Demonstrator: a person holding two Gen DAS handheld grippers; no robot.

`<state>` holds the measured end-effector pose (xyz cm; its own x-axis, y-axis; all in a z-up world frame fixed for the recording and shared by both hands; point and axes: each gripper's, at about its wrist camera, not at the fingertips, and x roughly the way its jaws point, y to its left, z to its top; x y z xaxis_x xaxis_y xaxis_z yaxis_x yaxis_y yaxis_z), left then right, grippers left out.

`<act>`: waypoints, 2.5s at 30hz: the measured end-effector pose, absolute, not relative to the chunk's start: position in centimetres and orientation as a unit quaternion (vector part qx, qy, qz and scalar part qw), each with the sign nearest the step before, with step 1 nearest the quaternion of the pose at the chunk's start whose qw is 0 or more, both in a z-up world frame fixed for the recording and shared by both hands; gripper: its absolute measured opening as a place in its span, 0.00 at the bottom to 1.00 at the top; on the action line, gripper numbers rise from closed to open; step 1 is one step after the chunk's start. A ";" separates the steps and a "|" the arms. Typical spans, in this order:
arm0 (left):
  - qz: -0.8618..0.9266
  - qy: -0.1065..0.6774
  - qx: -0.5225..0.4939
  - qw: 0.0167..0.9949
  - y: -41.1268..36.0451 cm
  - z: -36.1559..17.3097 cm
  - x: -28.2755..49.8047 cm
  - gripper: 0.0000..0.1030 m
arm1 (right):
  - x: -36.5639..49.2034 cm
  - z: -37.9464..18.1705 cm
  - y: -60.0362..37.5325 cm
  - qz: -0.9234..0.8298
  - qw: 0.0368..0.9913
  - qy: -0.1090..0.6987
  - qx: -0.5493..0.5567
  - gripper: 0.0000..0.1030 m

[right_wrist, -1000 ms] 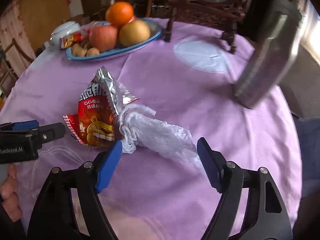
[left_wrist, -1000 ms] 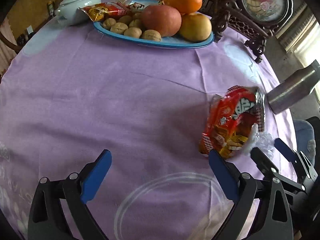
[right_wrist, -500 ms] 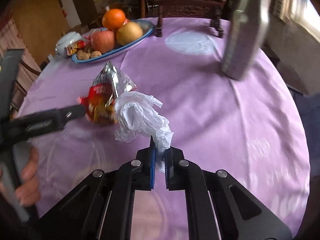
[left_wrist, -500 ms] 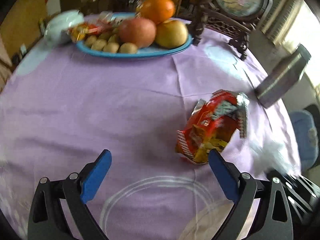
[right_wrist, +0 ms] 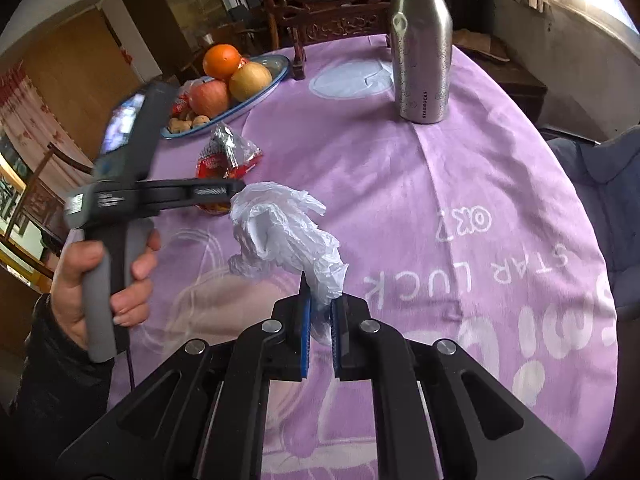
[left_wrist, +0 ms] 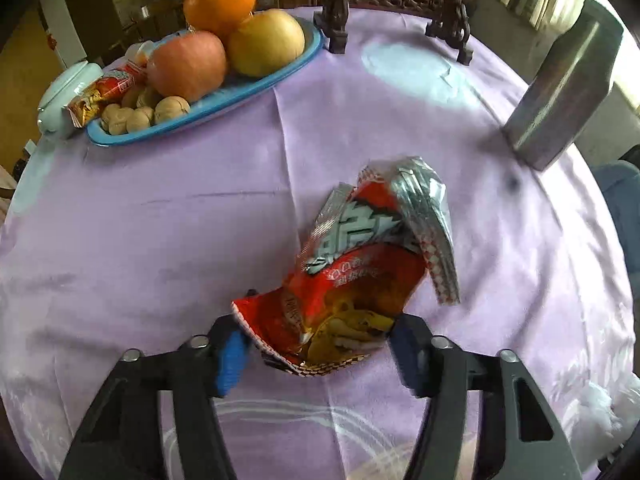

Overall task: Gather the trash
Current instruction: 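Grasp the red snack bag with the left gripper, then carry the snack bag and white plastic bag in both grippers over the red wastebasket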

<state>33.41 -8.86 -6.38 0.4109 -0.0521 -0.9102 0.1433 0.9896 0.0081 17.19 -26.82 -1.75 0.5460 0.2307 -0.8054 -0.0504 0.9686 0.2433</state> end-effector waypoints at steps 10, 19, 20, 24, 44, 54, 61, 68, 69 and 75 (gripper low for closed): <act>-0.075 0.486 0.064 0.868 -8.7 -1.1 26.0 0.40 | 11.9 -0.3 -28.5 0.071 0.883 0.446 0.124 0.10; -0.173 0.460 0.088 0.867 -12.5 2.0 14.3 0.40 | 2.3 0.6 -30.7 0.036 0.891 0.431 0.141 0.12; -0.183 0.455 0.093 0.867 -13.0 2.1 12.8 0.40 | 1.3 0.5 -30.9 0.033 0.891 0.429 0.144 0.12; -0.227 0.438 0.119 0.862 -15.4 2.1 7.4 0.40 | -3.4 0.2 -32.3 0.017 0.893 0.421 0.162 0.11; -0.372 0.413 0.256 0.791 -28.2 -3.5 -8.6 0.40 | -22.7 -6.6 -42.6 -0.114 0.866 0.387 0.296 0.11; -0.418 0.394 0.320 0.753 -34.3 -6.1 -13.7 0.40 | -29.4 -12.3 -48.5 -0.183 0.823 0.399 0.361 0.11; -0.447 0.383 0.365 0.721 -38.1 -8.7 -16.9 0.40 | -32.5 -17.0 -50.5 -0.210 0.789 0.411 0.405 0.11; -0.466 0.393 0.400 0.684 -41.5 -12.0 -19.0 0.40 | -33.3 -21.2 -51.6 -0.220 0.761 0.428 0.435 0.12; -0.468 0.394 0.404 0.680 -41.8 -12.3 -19.2 0.40 | -33.5 -21.7 -51.8 -0.221 0.757 0.431 0.438 0.12; -0.479 0.402 0.424 0.655 -43.7 -14.8 -20.0 0.40 | -33.9 -24.6 -52.8 -0.229 0.735 0.443 0.460 0.12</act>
<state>-20.00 -43.69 -14.79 0.2167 -0.2864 -0.9333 0.9688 0.1810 0.1694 -33.93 -52.77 -24.61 0.5035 0.0706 -0.8611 0.7433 0.4728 0.4733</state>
